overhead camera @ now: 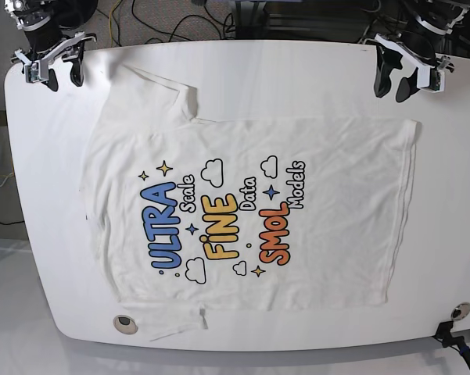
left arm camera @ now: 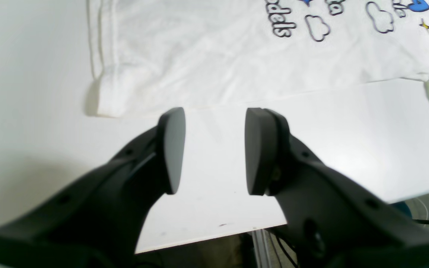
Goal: Fold the T-shirt properly
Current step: 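Move both grippers down to the shoulder edge of the white T-shirt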
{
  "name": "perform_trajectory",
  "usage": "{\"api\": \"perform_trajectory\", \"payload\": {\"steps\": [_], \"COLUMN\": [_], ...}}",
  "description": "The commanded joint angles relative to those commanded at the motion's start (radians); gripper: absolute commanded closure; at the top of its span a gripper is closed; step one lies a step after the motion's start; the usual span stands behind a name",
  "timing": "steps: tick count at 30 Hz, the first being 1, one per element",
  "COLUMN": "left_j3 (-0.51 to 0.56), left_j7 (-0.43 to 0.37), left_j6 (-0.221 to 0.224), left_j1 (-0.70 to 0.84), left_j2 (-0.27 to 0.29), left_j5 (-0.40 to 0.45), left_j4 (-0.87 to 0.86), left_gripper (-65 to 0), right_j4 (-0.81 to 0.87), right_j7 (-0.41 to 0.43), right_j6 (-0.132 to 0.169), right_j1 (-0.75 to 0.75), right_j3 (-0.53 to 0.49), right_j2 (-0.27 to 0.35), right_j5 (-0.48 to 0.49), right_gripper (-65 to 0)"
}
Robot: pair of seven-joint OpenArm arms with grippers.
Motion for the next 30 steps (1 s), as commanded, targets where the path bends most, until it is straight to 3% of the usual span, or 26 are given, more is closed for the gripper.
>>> {"api": "perform_trajectory", "payload": {"steps": [9, 14, 15, 19, 30], "left_j3": [0.011, 0.023, 0.012, 0.012, 0.011], "left_j7": [0.020, 0.022, 0.022, 0.033, 0.035], "left_j6": [-0.003, -0.005, 0.007, 0.008, 0.008], "left_j1": [-0.004, -0.004, -0.014, -0.026, -0.034], "left_j2": [-0.006, -0.012, -0.008, -0.008, -0.011], "left_j5": [-0.007, -0.003, -0.002, -0.003, -0.002], "left_j4": [-0.028, -0.027, -0.034, -0.033, -0.039], "left_gripper": [-24.3, -24.0, -24.0, -24.4, -24.3], "right_j4": [-0.009, -0.011, -0.010, -0.018, -0.036], "right_j7": [-0.010, -0.016, -0.033, -0.049, -0.125], "right_j6": [-0.007, -0.021, -0.001, -0.001, -0.003], "right_j1": [0.009, 0.035, 0.028, 0.064, 0.149], "right_j3": [-0.060, -0.178, -0.092, -0.142, -0.217], "right_j2": [-0.003, 0.002, -0.001, 0.002, -0.025], "right_j5": [-0.009, -0.145, -0.021, -0.020, -0.198], "right_gripper": [-33.0, -32.3, -33.0, -32.8, -32.7]}}
